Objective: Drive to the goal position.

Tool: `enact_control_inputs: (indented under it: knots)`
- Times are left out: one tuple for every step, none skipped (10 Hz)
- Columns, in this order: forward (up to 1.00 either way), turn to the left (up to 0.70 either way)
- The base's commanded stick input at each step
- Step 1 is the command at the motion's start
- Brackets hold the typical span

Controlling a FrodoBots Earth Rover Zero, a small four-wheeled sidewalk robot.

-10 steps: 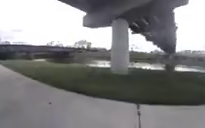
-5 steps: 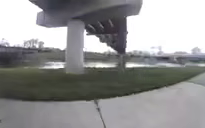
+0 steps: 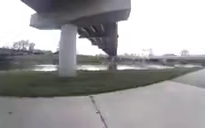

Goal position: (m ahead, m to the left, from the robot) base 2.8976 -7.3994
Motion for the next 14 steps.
enact_control_inputs:
  knots:
    - [-0.98,0.38]
    - [-0.98,0.3]
    - [-0.92,0.12]
    - [-0.39,0.0]
    - [0.0,0.0]
    - [0.58,0.0]
    - [1.0,-0.2]
    - [1.0,-0.33]
    - [1.0,-0.4]
    - [1.0,-0.4]
    - [1.0,-0.4]
    - [1.0,-0.4]
    - [1.0,-0.4]
    - [1.0,-0.4]
